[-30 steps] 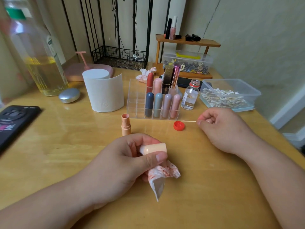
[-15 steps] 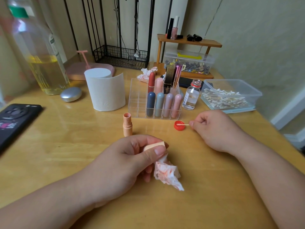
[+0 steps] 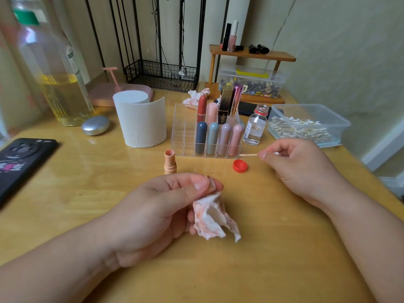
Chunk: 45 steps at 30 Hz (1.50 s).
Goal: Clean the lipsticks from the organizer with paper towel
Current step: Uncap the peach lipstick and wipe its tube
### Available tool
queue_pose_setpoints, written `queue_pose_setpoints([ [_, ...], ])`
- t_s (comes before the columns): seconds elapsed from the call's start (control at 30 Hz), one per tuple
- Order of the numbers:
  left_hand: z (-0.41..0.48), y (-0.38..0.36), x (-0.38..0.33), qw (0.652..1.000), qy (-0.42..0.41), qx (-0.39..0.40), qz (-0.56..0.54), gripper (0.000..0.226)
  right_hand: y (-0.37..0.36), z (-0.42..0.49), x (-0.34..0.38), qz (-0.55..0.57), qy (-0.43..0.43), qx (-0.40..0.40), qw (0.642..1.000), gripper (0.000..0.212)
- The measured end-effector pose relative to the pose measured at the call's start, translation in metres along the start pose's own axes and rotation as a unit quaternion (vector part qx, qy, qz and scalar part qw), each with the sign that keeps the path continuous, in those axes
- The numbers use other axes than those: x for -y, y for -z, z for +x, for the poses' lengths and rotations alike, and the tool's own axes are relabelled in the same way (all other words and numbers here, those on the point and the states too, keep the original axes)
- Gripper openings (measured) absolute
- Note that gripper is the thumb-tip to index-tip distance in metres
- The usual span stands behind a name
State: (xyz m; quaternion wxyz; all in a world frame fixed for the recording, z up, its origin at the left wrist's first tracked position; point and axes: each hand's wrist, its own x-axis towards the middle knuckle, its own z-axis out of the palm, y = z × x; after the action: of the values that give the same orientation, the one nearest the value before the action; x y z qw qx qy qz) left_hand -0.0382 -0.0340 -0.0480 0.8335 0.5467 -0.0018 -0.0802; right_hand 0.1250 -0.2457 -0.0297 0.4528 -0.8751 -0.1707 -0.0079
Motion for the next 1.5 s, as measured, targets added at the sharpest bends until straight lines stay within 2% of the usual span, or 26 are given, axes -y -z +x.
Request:
queue_pose_setpoints([
  [0.1,-0.001,0.001,-0.002,0.999,-0.012,0.014,-0.043,0.035,0.014,-0.013,0.018,0.017,0.071,0.026,0.997,0.020],
  [0.2,-0.001,0.003,-0.004,0.998,-0.047,0.022,-0.020,0.039,0.025,-0.037,0.041,0.155,0.158,0.118,0.968,0.029],
  [0.27,-0.001,0.004,-0.006,0.997,-0.074,0.020,0.015,0.041,0.026,-0.050,0.049,0.186,0.221,0.156,0.945,0.024],
  [0.33,-0.002,0.004,-0.007,0.993,-0.100,0.019,0.063,0.037,0.024,-0.056,0.051,0.174,0.256,0.154,0.938,0.016],
  [0.43,-0.005,0.003,-0.007,0.987,-0.118,0.018,0.104,0.030,0.021,-0.062,0.055,0.150,0.258,0.148,0.943,0.007],
  [0.6,-0.005,0.000,-0.007,0.985,-0.123,0.030,0.115,0.037,0.018,-0.064,0.054,0.122,0.263,0.161,0.944,0.006],
  [0.87,-0.007,-0.001,-0.008,0.986,-0.111,0.012,0.128,0.041,0.019,-0.064,0.056,-0.054,0.336,0.122,0.932,0.005],
  [1.0,-0.009,-0.003,-0.008,0.983,-0.119,-0.014,0.140,0.042,0.021,-0.067,0.054,-0.049,0.289,0.183,0.938,0.008],
  [1.2,-0.009,-0.004,-0.006,0.981,-0.113,-0.012,0.160,0.033,0.021,-0.069,0.058,-0.039,0.286,0.238,0.927,0.008],
  [1.5,-0.009,-0.006,-0.010,0.981,-0.082,0.005,0.177,0.018,0.019,-0.066,0.058,-0.080,0.281,0.200,0.935,0.011],
])
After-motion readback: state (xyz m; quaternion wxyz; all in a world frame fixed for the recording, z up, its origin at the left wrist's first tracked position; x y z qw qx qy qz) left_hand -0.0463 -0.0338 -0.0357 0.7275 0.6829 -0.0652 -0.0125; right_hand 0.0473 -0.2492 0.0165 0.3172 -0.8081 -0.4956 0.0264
